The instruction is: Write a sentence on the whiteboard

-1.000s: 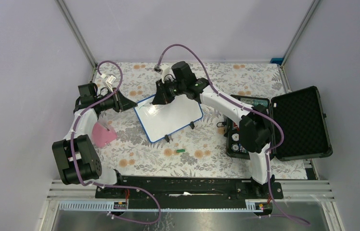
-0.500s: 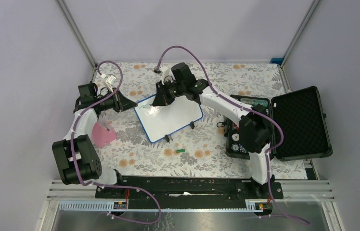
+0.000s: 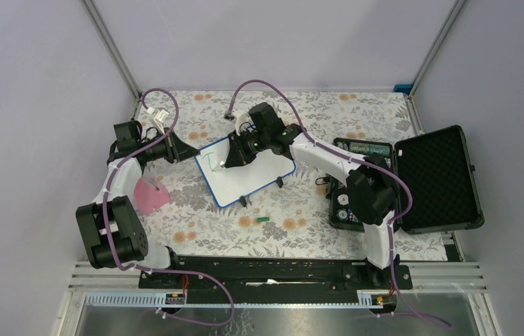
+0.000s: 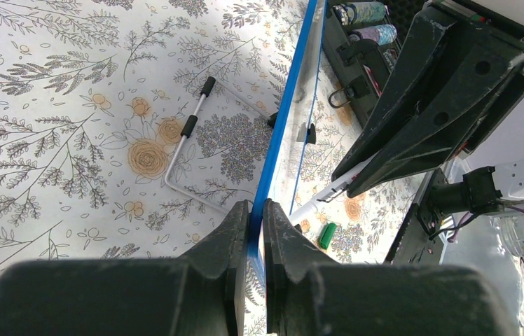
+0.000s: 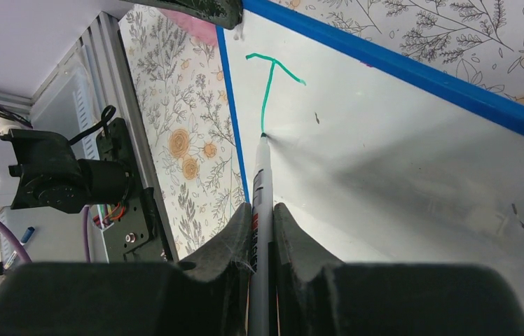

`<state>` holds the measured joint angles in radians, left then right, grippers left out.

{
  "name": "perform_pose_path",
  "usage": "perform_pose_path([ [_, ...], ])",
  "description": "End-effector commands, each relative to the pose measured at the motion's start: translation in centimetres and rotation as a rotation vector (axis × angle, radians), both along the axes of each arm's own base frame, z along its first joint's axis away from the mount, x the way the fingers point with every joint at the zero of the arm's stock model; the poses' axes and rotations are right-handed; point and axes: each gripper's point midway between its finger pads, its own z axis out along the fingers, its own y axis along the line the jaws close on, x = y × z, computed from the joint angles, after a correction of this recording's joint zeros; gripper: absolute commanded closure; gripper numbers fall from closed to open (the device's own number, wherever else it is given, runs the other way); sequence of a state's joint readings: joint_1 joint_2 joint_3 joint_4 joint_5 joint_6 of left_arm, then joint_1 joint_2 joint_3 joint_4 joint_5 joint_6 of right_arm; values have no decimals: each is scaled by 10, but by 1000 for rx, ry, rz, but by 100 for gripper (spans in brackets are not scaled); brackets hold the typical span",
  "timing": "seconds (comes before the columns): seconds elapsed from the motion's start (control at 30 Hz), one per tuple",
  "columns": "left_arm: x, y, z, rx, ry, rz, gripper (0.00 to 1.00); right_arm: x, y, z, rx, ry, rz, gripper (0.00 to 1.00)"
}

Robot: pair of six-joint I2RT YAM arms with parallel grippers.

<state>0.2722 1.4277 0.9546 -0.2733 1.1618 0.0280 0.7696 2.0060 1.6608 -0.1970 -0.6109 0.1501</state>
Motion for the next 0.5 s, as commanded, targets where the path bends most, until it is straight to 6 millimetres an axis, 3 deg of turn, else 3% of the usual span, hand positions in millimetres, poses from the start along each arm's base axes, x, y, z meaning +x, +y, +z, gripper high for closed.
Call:
perform_pose_path([
  [0.0,0,0,13,24,-53,-3,100,3,2,43,71,-94,-10,100],
  [0.07,0,0,14,29,-58,-7,100,2,3,57,97,-103,-5,100],
  [0.17,-3,0,17,37,-59,-15,80,3,0,78,133,-119,-4,100],
  [0.3,-6,-1,21,45,-70,-18,60,8,-9,88,146,-128,-17,100],
  [0.47,-7,-2,21,35,-60,-25,58,18,-18,79,122,-137,-42,100],
])
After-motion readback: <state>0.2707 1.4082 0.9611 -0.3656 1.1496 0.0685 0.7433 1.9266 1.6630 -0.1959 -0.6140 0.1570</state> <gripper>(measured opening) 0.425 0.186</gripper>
